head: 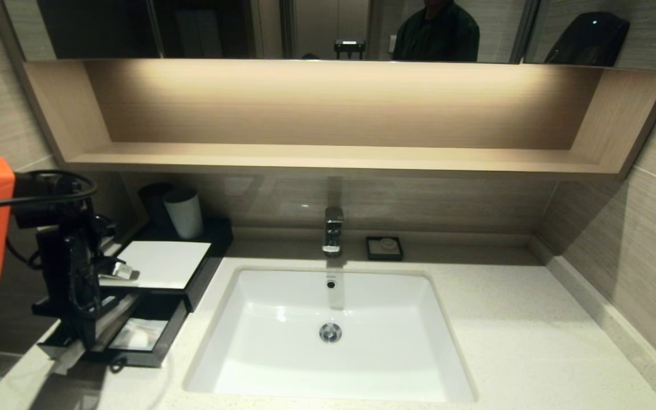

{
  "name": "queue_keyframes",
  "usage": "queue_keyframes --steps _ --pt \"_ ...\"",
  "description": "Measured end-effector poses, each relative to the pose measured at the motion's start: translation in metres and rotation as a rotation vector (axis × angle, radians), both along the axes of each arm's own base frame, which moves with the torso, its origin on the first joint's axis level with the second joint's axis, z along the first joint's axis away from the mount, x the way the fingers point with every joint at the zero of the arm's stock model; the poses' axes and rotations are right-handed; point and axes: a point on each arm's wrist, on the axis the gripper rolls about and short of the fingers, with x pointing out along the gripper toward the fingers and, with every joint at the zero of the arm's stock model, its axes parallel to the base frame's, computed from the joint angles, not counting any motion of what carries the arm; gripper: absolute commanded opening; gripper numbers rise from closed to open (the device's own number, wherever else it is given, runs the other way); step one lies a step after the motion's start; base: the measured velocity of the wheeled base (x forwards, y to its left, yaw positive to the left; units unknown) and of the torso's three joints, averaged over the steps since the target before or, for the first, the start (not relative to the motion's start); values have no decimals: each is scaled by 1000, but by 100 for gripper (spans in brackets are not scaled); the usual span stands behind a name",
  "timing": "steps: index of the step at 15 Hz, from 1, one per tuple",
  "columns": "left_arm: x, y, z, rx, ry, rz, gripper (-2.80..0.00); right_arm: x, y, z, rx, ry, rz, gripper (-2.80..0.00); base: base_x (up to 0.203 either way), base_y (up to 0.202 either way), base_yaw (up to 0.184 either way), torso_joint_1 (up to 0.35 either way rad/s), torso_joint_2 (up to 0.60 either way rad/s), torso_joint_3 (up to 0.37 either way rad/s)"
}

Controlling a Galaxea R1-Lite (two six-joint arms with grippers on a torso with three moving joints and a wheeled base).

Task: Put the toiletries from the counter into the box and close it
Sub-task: Place the bathroom toiletry into the drawer

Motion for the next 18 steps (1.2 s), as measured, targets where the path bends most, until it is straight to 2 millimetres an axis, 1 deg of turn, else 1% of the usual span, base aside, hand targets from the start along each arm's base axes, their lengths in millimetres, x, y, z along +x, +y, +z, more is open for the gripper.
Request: queue_keyframes --steps 12,18 --pt "5 1 0 3 -19 0 -280 0 0 0 -1 0 1 -280 0 0 0 0 0 0" --pt "6 -2 0 -33 -29 1 -280 0 0 0 -1 0 0 -280 0 0 0 0 0 0"
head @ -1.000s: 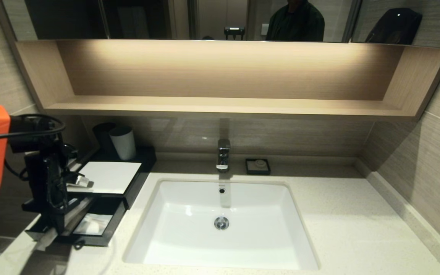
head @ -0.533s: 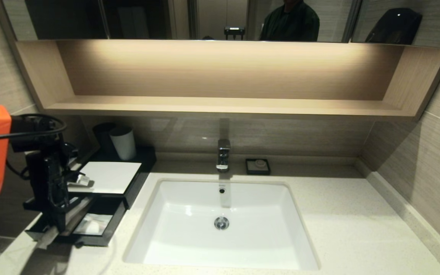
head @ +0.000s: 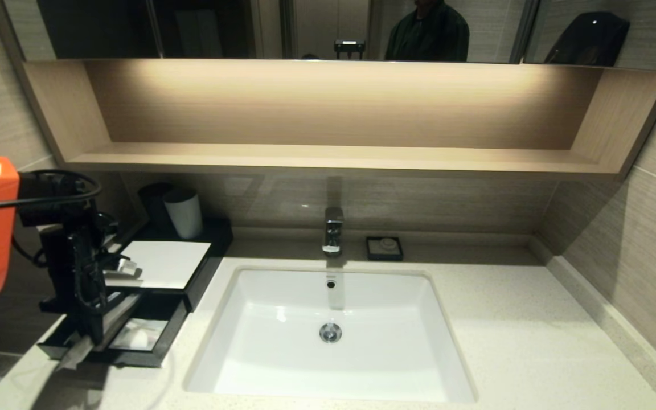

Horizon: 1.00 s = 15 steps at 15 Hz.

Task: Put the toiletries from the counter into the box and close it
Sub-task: Place the bathroom toiletry into the drawer

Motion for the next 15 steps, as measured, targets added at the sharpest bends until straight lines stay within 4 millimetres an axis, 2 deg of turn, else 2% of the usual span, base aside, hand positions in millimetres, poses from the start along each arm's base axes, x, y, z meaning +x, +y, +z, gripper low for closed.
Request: queue_keyframes --steps 15 --pt "5 1 -2 3 -36 2 -280 0 0 0 0 0 0 -280 0 0 0 0 0 0"
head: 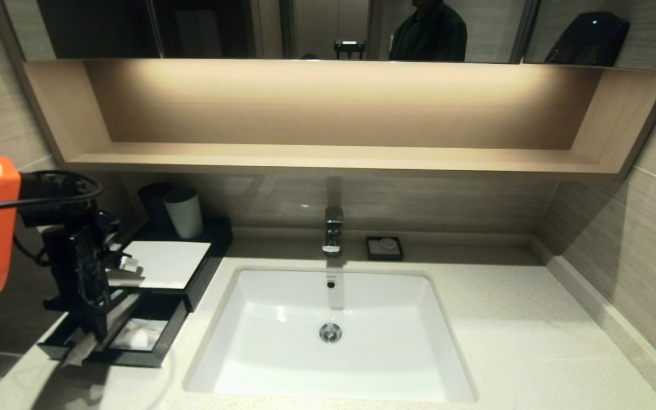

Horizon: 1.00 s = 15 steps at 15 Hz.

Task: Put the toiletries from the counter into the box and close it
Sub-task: Place the bathroom toiletry into the drawer

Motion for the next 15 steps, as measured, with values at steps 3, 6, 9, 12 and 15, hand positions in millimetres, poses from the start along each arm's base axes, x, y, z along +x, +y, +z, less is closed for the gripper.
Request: queue_keyframes --steps 3,6,9,12,15 --pt "1 0 0 1 -5 0 -280 0 0 0 0 0 0 -280 0 0 0 0 0 0" --pt "2 0 -1 4 -19 2 -280 0 0 0 0 0 0 -280 0 0 0 0 0 0" --pt "5 1 -1 10 -42 12 -280 0 0 0 0 0 0 -280 0 0 0 0 0 0" --pt "6 1 -1 12 -49 17 -280 0 0 0 0 0 0 -280 0 0 0 0 0 0" --pt "8 1 0 -17 -65 37 -280 0 0 0 0 0 0 -280 0 0 0 0 0 0"
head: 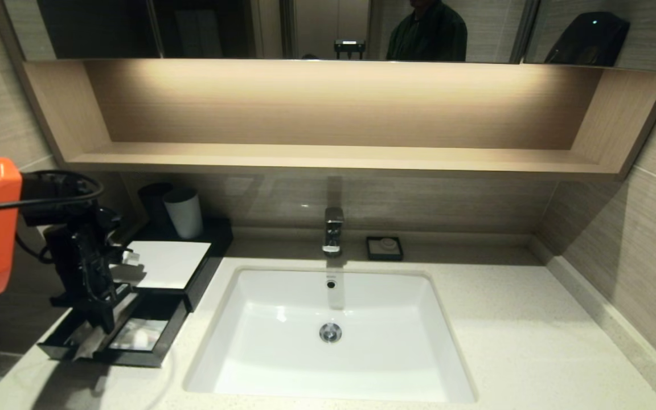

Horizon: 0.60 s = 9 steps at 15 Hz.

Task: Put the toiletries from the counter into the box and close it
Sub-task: Place the bathroom toiletry into the drawer

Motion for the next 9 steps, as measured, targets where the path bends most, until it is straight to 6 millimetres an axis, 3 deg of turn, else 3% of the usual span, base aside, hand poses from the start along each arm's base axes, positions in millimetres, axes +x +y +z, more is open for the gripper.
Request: queue_keyframes --steps 9 --pt "5 1 -2 3 -31 8 -280 0 0 0 0 0 1 -280 0 0 0 0 0 0"
